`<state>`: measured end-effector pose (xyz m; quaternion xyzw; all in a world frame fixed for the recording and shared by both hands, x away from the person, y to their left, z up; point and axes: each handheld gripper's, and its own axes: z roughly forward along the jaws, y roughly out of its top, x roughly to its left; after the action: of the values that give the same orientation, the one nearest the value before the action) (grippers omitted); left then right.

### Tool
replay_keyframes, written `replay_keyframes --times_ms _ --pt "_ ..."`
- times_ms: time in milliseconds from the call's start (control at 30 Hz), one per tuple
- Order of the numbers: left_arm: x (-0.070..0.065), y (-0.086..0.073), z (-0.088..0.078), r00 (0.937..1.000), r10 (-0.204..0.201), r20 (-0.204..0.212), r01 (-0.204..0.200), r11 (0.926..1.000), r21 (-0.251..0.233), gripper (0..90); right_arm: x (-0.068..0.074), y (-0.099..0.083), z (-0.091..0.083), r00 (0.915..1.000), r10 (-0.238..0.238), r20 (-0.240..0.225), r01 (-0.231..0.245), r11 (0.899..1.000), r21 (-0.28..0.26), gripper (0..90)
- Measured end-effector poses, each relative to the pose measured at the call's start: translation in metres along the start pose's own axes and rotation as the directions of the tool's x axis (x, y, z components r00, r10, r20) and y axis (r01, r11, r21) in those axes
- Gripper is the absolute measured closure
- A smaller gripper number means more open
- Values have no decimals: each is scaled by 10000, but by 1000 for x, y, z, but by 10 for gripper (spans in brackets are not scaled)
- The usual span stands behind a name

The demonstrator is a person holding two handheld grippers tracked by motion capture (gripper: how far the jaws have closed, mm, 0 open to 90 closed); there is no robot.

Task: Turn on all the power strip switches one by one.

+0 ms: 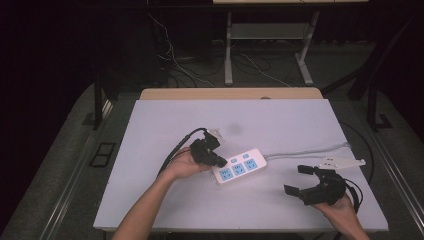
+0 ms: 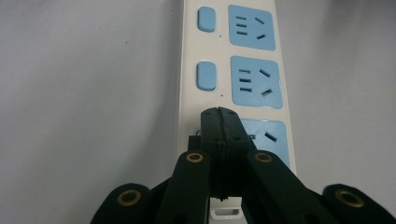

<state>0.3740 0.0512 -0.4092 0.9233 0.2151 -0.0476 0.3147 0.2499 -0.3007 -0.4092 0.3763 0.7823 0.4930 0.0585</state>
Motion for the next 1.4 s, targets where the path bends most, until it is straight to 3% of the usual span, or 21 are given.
replay_keyframes --times_ms 133,300,400,467,667,867,1067,1400 --pt "5 -1 1 9994 -202 265 203 9998 -35 898 1 0 -1 10000 -10 -19 10 10000 -42 22" --pt "7 -3 -1 9995 -307 43 307 9995 -39 900 1 1 -4 10000 -59 -27 59 9999 -140 22" --pt "11 -5 -1 9977 -615 270 621 9978 -210 899 2 1 -5 10000 -55 -16 55 9998 -166 22" --pt "7 -4 -1 9988 -486 85 487 9987 -178 899 1 1 -5 10000 -55 -4 55 9998 -174 22" --pt "4 -6 -3 9994 -326 92 326 9995 20 897 1 1 -5 10000 -64 33 65 9998 -164 22" --pt "-1 -5 -5 9993 -41 -379 45 9999 107 895 0 1 -4 10000 -50 45 51 9998 -166 22" --pt "-1 -4 -12 9991 -74 -418 65 9997 -226 895 -2 0 -5 10000 26 73 -25 9998 -182 22" --pt "-6 11 -25 9986 244 -474 -263 9989 -398 895 -3 0 -6 9999 37 106 -35 9998 -210 22"
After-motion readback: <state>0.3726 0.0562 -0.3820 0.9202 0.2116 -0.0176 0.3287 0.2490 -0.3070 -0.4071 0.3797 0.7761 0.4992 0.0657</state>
